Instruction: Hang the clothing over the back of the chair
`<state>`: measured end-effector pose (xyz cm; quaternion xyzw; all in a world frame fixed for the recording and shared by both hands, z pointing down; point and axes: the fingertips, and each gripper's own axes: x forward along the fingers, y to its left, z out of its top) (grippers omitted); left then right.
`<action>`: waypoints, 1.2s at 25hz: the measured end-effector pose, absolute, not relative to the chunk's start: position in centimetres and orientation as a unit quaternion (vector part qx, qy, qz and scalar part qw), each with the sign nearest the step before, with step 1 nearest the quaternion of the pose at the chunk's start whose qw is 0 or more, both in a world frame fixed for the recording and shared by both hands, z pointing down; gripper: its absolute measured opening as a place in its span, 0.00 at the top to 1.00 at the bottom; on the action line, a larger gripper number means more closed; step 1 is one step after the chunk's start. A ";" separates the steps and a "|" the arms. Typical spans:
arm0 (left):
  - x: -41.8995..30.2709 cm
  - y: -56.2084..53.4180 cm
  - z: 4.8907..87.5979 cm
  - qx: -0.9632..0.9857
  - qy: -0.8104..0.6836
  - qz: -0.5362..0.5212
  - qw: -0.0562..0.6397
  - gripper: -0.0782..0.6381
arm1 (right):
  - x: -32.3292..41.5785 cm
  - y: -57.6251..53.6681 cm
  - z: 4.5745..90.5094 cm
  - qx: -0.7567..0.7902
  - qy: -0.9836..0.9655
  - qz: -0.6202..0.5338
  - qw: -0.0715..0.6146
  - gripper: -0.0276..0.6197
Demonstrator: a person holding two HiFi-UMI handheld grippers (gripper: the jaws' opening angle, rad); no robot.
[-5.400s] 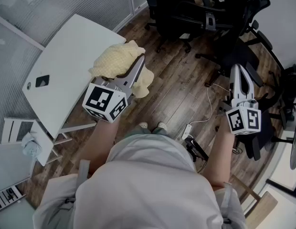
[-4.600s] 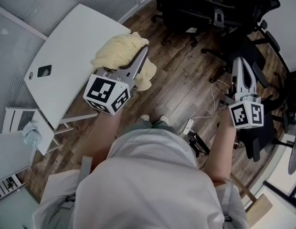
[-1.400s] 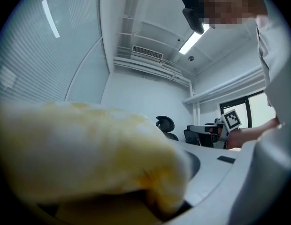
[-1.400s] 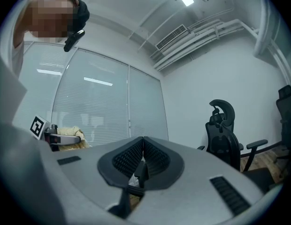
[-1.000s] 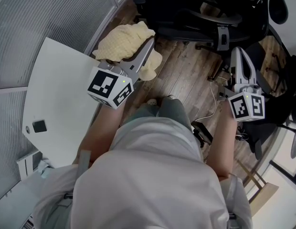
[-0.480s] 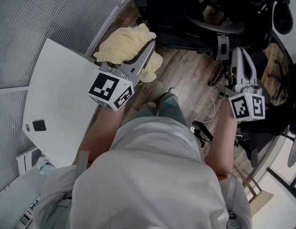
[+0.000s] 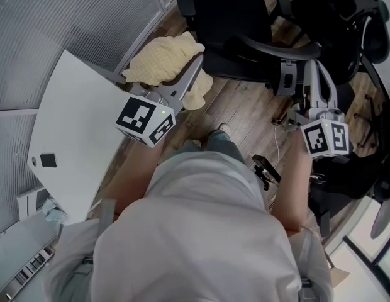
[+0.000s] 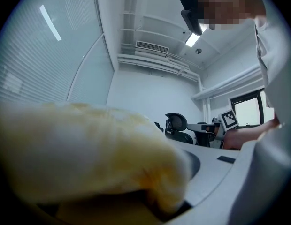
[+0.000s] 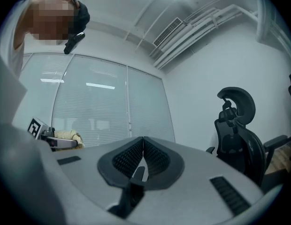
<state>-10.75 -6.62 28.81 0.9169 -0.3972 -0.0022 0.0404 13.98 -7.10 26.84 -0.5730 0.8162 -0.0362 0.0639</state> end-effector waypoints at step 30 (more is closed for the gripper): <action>-5.3 -11.0 30.2 0.865 -0.499 0.037 0.039 0.71 | 20.6 -17.1 28.8 -0.483 0.871 -0.059 0.071 0.92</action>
